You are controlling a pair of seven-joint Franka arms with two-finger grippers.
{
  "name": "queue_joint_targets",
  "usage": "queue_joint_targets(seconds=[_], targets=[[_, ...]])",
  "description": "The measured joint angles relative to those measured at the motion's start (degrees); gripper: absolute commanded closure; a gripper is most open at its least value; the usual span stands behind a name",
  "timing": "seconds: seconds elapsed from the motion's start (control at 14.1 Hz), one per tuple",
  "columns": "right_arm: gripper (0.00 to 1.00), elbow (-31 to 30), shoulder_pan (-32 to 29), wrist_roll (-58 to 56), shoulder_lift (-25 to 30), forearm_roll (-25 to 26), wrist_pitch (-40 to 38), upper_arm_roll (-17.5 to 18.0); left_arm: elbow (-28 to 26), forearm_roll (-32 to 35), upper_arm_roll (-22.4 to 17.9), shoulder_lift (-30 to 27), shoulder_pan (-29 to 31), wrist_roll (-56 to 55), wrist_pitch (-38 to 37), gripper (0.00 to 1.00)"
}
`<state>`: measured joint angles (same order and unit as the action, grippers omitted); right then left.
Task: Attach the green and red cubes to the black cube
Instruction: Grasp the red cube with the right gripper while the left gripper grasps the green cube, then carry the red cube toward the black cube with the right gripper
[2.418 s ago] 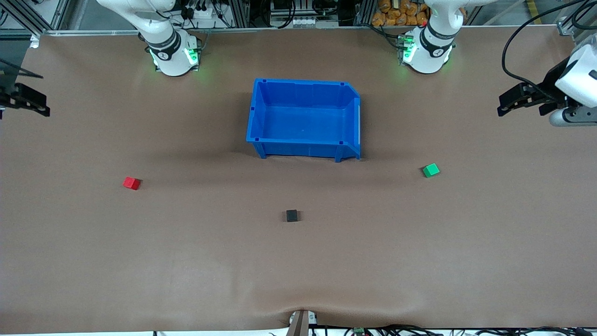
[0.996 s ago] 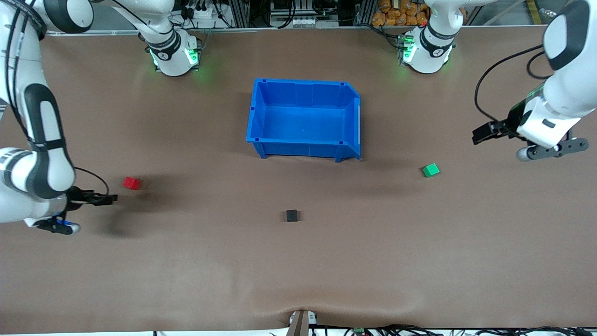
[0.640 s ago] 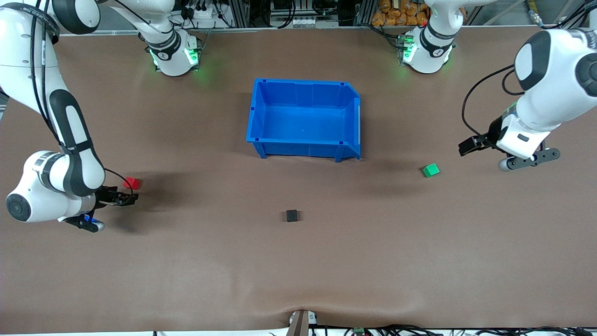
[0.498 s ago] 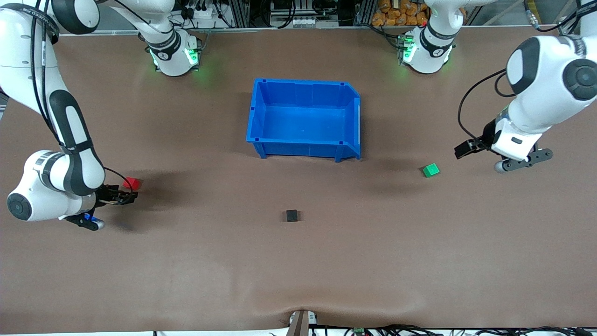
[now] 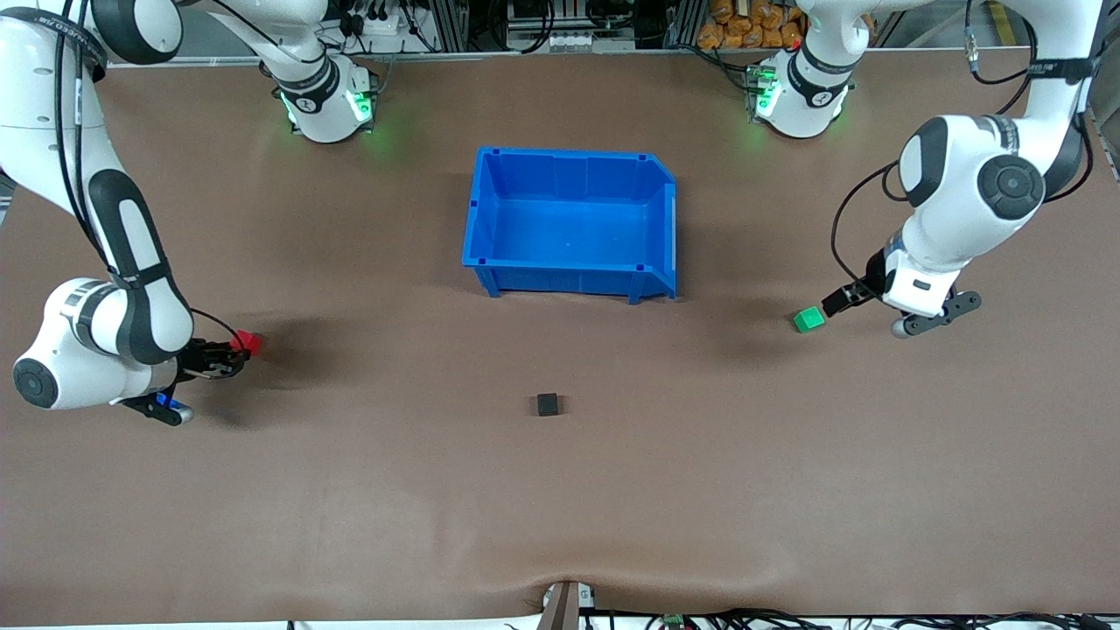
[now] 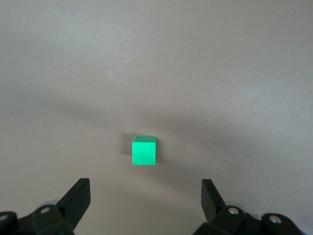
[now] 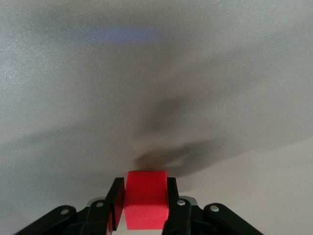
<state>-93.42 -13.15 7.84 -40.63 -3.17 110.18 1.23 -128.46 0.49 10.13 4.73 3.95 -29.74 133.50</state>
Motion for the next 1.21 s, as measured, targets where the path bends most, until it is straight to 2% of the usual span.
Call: queue_joint_targets(seconds=[0.21, 0.43, 0.57, 0.92, 1.21], targets=[[1.0, 0.4, 0.07, 2.19, 0.16, -0.19, 0.45, 0.35, -1.25, 0.0, 0.0, 2.92, 0.05, -2.2, 3.62, 0.0], [1.0, 3.02, 1.88, 15.27, 0.6, -2.18, 0.02, 2.64, -1.7, 0.0, -0.02, 6.57, 0.2, -3.0, 6.76, 0.0], [1.0, 5.11, 6.15, 26.17, 1.01, -6.11, -0.61, 3.92, -1.72, 0.0, -0.03, 9.04, 0.34, -3.03, 8.28, 0.0], [1.0, 9.04, 17.82, 46.67, 0.96, -17.31, 1.12, 4.17, -0.92, 0.0, -0.57, 13.32, 1.27, -3.14, 9.24, 0.0], [1.0, 10.71, 23.35, 57.99, 0.06, -20.51, 7.71, 4.18, 0.24, 0.0, -0.62, 16.04, 1.69, -3.38, 9.26, 0.02]])
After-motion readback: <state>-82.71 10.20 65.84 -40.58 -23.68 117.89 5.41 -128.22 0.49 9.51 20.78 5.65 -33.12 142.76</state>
